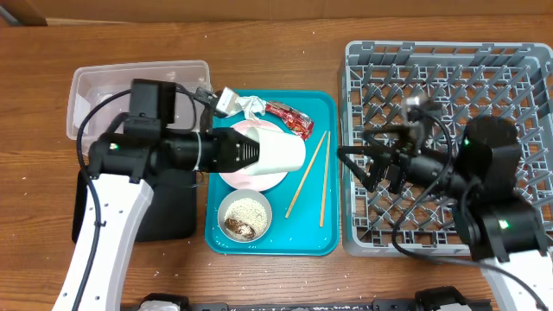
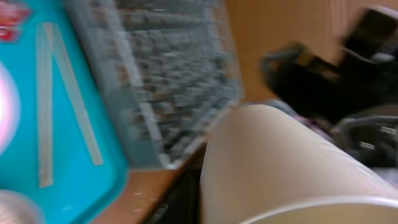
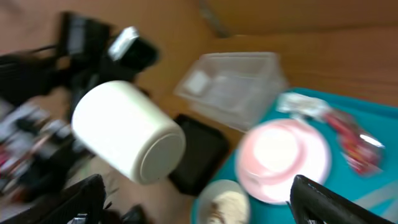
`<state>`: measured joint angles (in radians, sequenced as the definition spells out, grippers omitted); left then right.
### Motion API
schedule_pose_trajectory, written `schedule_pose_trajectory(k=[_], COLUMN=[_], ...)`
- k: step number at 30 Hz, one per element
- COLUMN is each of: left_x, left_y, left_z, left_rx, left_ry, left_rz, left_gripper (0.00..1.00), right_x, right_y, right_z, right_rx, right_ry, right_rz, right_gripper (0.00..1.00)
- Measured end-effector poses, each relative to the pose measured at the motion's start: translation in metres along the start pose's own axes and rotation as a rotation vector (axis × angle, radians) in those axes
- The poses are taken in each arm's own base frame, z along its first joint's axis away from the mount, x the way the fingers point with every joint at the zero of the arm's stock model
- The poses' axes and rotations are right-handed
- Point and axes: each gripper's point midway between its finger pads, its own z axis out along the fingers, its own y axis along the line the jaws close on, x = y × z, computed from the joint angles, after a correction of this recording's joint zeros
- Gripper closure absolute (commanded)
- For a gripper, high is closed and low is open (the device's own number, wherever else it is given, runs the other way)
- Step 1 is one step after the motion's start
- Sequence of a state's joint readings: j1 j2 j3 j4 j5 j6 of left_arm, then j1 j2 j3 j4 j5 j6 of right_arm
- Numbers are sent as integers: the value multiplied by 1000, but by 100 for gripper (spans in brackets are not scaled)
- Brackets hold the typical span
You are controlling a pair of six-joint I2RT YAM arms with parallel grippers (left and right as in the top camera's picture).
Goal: Sort waste into correct bins and load items into the dishwasher
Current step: 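Pass the white cup from the left gripper to the right gripper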
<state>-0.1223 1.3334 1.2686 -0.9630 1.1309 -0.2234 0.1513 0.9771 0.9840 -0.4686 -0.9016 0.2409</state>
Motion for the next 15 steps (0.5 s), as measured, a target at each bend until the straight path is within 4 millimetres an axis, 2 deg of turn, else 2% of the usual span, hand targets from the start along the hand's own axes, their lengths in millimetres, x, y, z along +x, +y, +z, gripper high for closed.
schedule_pose_trajectory(k=[6,11,15], left_x=[7,7,7], left_y=[-33,-40,-41], left_z=[-1,-3,-3], left_rx=[185,227,235], left_ry=[41,43,44], left_rz=[49,74,83], left_gripper=[96,96,96], right_x=[-7,10,18], right_y=[27,60,80], right_z=[16,31,39], right_rx=[-263,-425,-484], right_ry=[41,123,151], right_rz=[-51,-78,-105], right_gripper=[3,12,12])
